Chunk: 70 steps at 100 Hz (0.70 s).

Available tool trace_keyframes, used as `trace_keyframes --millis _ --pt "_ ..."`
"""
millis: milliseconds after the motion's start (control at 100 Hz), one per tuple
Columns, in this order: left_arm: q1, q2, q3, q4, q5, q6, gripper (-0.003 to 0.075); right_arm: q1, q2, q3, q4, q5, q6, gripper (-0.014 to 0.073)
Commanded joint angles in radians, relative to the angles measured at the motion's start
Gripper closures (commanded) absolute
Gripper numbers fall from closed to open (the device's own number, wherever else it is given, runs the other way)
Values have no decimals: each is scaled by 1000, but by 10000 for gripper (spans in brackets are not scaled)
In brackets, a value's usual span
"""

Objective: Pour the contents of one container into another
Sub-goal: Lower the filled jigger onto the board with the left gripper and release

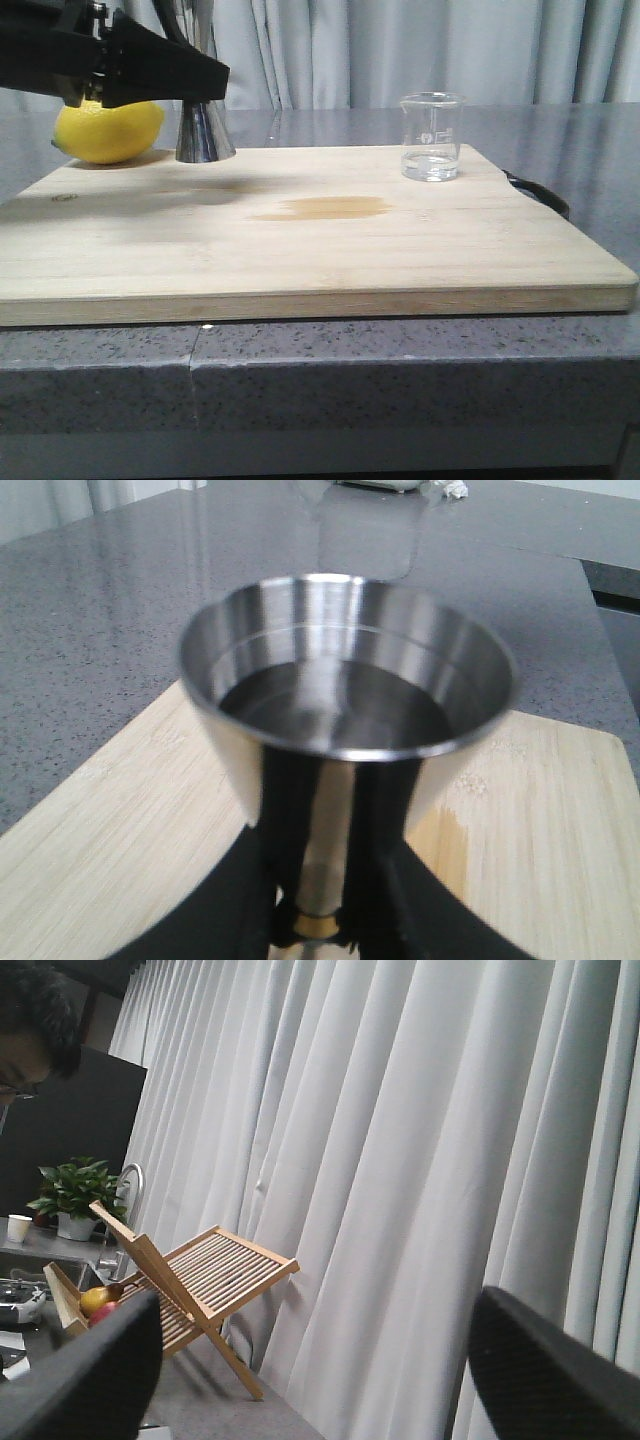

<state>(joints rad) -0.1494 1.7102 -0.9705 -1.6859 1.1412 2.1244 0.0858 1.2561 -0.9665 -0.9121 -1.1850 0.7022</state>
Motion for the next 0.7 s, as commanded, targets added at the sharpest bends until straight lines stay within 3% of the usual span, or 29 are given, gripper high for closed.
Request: trace_keyframes --millis 0,690 --pt "1 -19 -30 -94 68 17 739 0 -30 -30 44 -111 6 32" --pt "1 87 -30 -108 98 70 739 0 -30 -30 44 -79 6 32"
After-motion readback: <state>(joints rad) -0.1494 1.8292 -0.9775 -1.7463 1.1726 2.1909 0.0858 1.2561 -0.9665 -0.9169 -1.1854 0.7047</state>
